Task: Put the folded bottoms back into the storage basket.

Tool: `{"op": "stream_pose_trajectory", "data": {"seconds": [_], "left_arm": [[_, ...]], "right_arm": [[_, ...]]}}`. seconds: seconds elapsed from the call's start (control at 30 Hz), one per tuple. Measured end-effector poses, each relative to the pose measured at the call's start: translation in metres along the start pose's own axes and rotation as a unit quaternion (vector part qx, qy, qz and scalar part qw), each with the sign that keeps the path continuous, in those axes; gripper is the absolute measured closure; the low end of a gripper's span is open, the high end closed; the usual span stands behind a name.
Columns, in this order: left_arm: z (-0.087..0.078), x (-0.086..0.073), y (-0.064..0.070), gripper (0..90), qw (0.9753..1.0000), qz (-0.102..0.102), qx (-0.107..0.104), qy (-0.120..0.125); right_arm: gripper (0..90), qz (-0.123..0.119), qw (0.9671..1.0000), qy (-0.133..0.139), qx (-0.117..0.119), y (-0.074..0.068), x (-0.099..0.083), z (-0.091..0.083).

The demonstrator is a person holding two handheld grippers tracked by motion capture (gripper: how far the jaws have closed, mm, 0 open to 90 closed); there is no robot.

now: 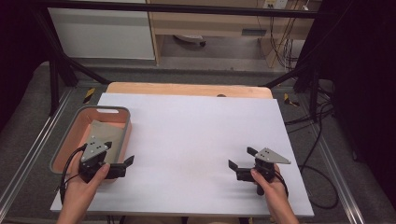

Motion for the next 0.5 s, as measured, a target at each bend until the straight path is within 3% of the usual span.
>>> {"op": "stream_pose_trajectory", "data": {"seconds": [0.23,0.5], "left_arm": [[0.005,-0.002,0.005,5.9,0.9999,0.005,-0.007,-0.008],[0.008,0.0,0.014,6.1,0.9998,0.007,-0.019,0.0]], "right_arm": [[4.5,-0.014,0.9999,-0.001,-0.001,-0.011,0.002,0.017],[4.9,-0.026,0.9995,-0.017,0.005,-0.02,0.002,0.03]]}}
Point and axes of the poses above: each handheld gripper's, and its own axes: z roughly forward along the jaws, x roughly out of its top, y roughly to its right, the point moved 5 cm from there along z, roughly forward along the jaws, and after that the axes turned 5 degrees about -x, right-handed, at the moved point
